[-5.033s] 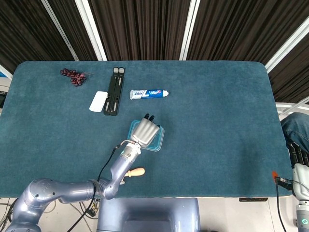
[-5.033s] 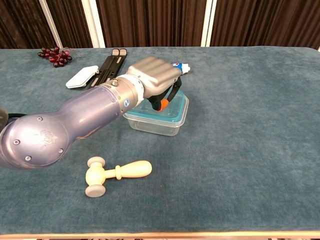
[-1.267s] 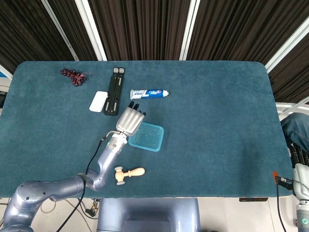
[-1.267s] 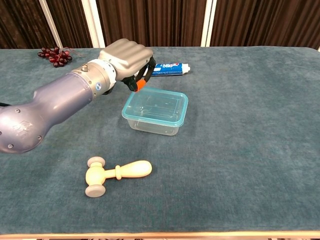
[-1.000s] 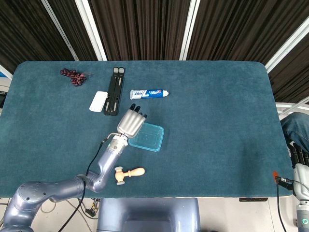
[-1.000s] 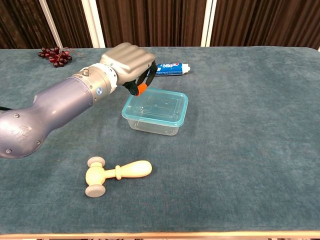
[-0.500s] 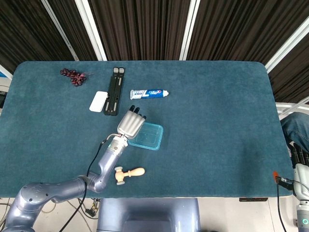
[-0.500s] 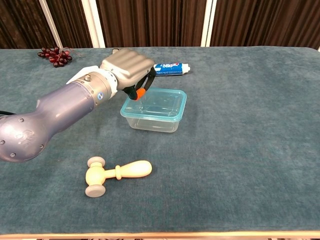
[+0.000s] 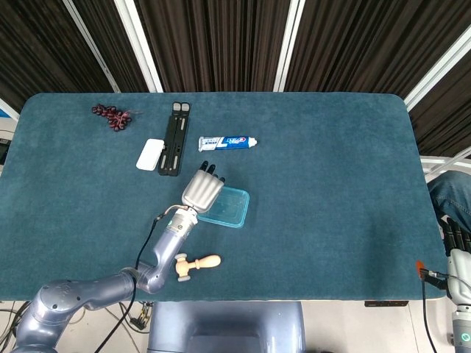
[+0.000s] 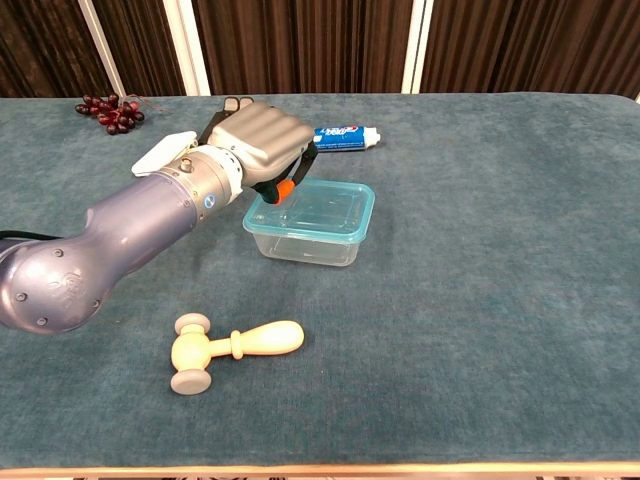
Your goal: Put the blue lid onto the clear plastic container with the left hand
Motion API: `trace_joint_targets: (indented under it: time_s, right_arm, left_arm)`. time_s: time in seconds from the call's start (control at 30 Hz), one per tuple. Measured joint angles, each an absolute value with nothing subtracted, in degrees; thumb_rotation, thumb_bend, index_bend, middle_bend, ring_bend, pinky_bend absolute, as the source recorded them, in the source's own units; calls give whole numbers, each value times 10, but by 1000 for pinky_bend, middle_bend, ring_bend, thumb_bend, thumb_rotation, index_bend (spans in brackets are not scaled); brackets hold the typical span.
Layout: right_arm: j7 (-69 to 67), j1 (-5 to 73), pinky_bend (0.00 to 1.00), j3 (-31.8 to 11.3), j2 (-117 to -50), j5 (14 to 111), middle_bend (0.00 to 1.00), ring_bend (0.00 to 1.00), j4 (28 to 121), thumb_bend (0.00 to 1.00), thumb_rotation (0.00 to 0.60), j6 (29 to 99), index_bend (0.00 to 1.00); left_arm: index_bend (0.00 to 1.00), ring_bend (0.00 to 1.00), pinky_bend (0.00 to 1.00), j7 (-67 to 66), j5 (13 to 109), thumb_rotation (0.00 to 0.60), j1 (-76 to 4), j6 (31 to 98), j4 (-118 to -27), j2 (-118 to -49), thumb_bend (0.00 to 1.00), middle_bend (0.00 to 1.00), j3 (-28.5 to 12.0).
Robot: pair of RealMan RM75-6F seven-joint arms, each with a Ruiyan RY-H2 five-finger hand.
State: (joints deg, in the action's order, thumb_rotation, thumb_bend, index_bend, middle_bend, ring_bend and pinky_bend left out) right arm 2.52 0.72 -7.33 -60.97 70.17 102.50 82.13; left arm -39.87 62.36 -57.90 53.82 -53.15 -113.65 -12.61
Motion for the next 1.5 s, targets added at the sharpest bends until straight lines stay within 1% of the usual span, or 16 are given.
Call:
trace_joint_targets:
  time_s: [0.97, 1.13, 1.2, 1.23, 1.33, 1.37, 1.43, 1.5]
  right_arm:
    - [24, 7, 0, -73, -609, 701, 0, 0, 1026, 347, 600, 820, 0]
    - [25, 7, 0, -73, -609, 701, 0, 0, 1026, 347, 600, 821, 0]
    - [24, 7, 0, -73, -609, 701, 0, 0, 1025, 347, 600, 821, 0]
    - [24, 7, 0, -73, -609, 701, 0, 0, 1025, 347, 600, 821, 0]
    - [24, 7, 0, -73, -610, 701, 0, 0, 1025, 346, 600, 821, 0]
    - [24, 7, 0, -73, -610, 700, 0, 0, 1026, 347, 600, 821, 0]
    - [25, 8, 0, -73, -610, 701, 0, 0, 1024, 347, 600, 821, 0]
    - [27, 8, 0, -73, -610, 704, 0, 0, 1024, 347, 600, 822, 0]
  left_arm:
    - [688, 243, 226, -384, 632, 600, -572, 514, -493, -1157, 556, 582, -125]
    - [688, 243, 225, -379, 636, 600, -574, 522, -507, -1153, 552, 572, -133]
    - [651, 234, 222, -377, 641, 600, -576, 534, -525, -1146, 534, 532, -141]
    - [590, 212, 210, -377, 643, 600, -576, 541, -536, -1141, 511, 481, -145]
    - [355, 99, 151, -384, 648, 600, -576, 568, -586, -1121, 428, 307, -158]
    - [297, 67, 140, -392, 648, 600, -574, 579, -611, -1111, 402, 262, -163]
    - [264, 48, 143, -412, 643, 600, -569, 594, -653, -1093, 375, 220, -169]
    - [263, 47, 152, -450, 629, 600, -561, 614, -710, -1069, 362, 201, -176]
